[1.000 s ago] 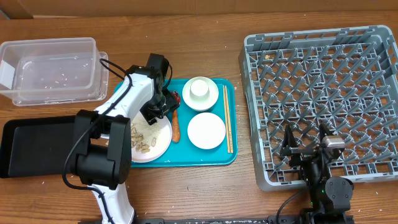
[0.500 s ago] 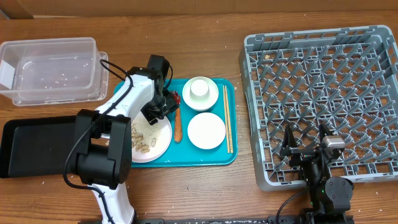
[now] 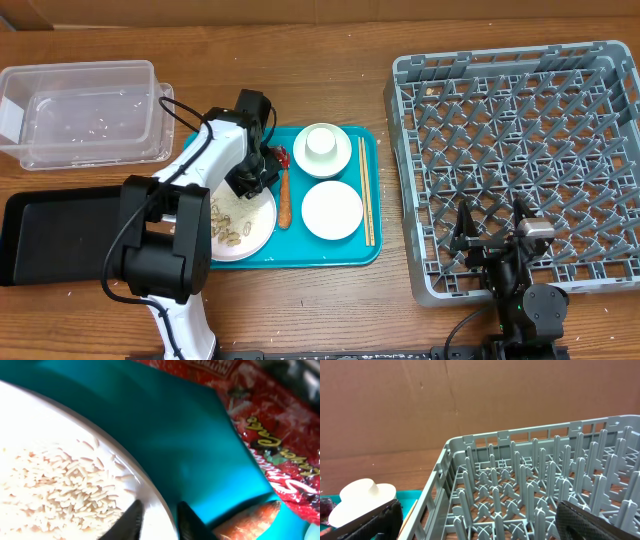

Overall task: Sort waste into correct bins and load items into the dishwasher
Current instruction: 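Grasp the white plate rim with the left gripper, then lift the plate and carry it left over the black tray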

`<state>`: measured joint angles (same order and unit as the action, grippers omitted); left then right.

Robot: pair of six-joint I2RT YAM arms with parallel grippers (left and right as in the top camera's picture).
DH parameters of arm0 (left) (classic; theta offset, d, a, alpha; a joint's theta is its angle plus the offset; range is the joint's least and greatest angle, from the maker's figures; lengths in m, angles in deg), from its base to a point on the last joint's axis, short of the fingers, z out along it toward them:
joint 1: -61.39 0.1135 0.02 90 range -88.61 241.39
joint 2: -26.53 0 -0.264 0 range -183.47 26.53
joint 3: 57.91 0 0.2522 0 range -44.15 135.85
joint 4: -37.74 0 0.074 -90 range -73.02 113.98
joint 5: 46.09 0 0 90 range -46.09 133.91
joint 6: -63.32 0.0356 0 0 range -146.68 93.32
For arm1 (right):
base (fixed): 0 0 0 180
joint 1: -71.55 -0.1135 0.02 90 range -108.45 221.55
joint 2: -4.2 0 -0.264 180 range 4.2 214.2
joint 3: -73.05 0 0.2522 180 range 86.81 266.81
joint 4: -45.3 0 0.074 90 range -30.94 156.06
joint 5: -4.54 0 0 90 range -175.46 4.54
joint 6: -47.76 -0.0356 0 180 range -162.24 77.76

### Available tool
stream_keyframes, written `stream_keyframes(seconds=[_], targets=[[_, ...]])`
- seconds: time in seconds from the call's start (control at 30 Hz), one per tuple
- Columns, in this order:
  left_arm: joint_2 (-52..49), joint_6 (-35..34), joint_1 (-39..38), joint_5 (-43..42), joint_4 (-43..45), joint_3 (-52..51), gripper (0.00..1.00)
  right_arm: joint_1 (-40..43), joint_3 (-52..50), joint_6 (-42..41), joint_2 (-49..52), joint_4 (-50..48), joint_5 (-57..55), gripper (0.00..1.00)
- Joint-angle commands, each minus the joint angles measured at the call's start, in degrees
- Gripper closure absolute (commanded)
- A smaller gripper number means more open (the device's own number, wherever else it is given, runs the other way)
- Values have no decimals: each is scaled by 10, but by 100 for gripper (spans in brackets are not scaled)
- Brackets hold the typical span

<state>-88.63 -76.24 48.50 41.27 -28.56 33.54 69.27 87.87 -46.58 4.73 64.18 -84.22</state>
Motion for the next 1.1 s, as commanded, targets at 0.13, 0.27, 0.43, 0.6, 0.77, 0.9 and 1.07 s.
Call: stream_keyframes(seconds=[0.13, 0.27, 0.43, 0.6, 0.77, 0.9, 1.07], targets=[[-17, -2, -10, -4, -3, -14, 94, 1, -6, -1, -3, -3, -3, 0], [-17, -2, -11, -4, -8, -14, 96, 1, -6, -1, -3, -3, -3, 0], [-17, -2, -17, -4, -24, -13, 96, 1, -6, -1, -3, -3, -3, 0], [-14, 6, -18, 1, -72, 1, 96, 1, -6, -1, -3, -3, -3, 0], [-9, 18, -19, 3, -120, 23, 96, 1, -6, -1, -3, -3, -3, 0], [-5, 35, -19, 3, -133, 37, 96, 1, -6, -1, -3, -3, -3, 0], [6, 46, -19, 13, -146, 43, 96, 1, -6, -1, -3, -3, -3, 0]])
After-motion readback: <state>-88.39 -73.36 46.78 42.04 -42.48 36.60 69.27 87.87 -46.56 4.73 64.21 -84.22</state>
